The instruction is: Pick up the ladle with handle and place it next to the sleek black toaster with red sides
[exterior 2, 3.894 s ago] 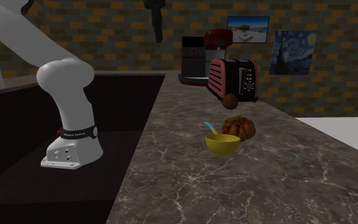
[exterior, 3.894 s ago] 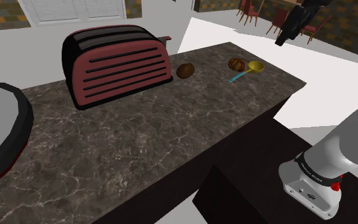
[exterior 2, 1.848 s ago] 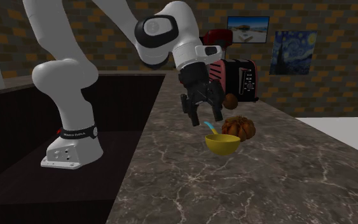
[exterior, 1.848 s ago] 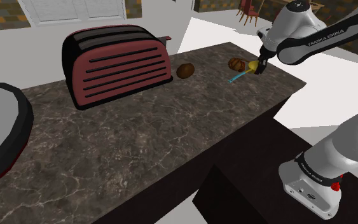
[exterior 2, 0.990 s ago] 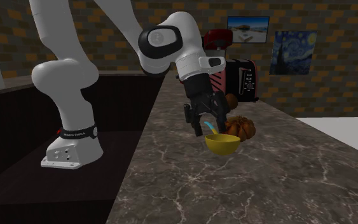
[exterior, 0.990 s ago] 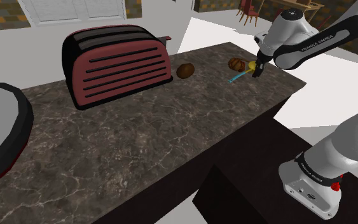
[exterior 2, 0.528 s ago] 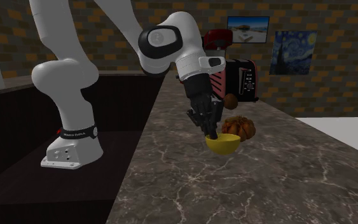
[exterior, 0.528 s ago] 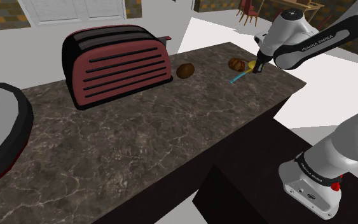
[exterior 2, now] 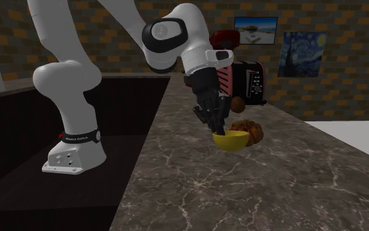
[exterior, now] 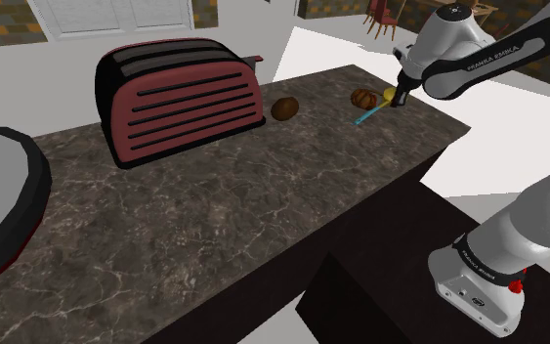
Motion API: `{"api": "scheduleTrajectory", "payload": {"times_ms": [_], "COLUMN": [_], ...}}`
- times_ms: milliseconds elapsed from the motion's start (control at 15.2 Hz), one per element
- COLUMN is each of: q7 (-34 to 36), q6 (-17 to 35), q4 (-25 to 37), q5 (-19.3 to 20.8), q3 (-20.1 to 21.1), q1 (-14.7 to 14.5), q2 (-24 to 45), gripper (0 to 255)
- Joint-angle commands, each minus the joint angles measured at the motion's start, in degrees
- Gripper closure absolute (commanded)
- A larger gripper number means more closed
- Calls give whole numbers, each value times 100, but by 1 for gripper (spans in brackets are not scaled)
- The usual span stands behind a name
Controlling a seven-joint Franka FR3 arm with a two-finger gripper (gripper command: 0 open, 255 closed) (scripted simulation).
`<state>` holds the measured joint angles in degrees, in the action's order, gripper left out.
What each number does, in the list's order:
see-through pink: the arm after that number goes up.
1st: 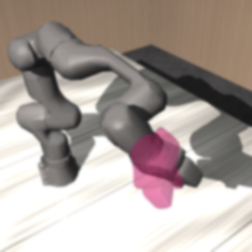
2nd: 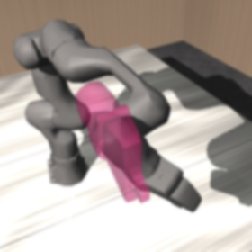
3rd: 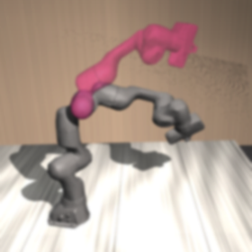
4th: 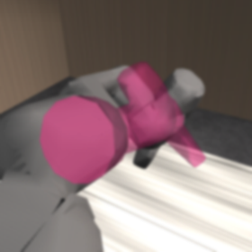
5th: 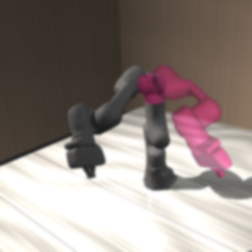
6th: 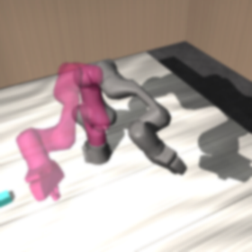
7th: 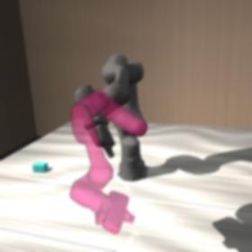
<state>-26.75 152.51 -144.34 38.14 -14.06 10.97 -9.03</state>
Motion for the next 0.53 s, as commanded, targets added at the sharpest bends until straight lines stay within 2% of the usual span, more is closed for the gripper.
{"api": "scheduleTrajectory", "payload": {"times_ms": [0,462], "q7": [-129,-492], "q6": [-164,-715], "q4": [28,224], "q5": [-119,-450], "q3": [0,7], "q1": [-34,-145], "q2": [-143,-523], "gripper": [255,255]}}
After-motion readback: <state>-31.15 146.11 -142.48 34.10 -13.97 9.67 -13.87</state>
